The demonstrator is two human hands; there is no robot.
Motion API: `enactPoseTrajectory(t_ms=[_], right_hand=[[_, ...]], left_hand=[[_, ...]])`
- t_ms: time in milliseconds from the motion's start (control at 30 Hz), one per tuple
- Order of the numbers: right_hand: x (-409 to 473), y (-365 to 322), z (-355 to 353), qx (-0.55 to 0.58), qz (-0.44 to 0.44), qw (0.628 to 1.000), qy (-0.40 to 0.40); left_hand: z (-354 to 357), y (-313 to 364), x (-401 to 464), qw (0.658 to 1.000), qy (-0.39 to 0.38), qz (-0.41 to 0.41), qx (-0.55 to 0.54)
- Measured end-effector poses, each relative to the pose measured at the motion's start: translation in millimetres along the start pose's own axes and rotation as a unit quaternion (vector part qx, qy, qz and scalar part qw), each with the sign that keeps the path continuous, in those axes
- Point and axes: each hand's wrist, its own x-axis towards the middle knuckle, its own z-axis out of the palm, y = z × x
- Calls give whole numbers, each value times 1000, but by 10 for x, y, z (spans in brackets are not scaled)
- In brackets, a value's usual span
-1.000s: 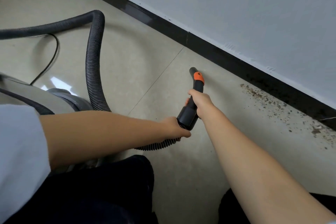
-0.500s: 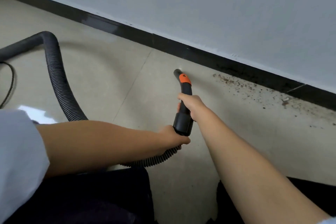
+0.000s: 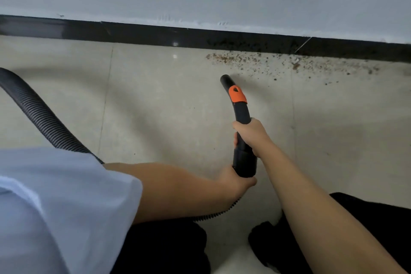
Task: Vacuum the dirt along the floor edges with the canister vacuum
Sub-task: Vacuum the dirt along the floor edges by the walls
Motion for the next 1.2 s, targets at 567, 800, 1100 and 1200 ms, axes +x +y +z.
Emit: enactPoseTrajectory(t_ms=[567, 800, 1100, 1200], right_hand=[[264, 492, -894, 98, 6, 987, 131], [180, 341, -745, 202, 2, 979, -29], [37, 91, -225, 126, -27, 988, -85], [69, 29, -212, 114, -18, 991, -61]], left_hand=[[764, 99, 316, 996, -81, 34, -23], [571, 77, 325, 997, -50, 32, -38], [150, -85, 211, 997, -13, 41, -67], [146, -7, 181, 996, -12, 60, -65]])
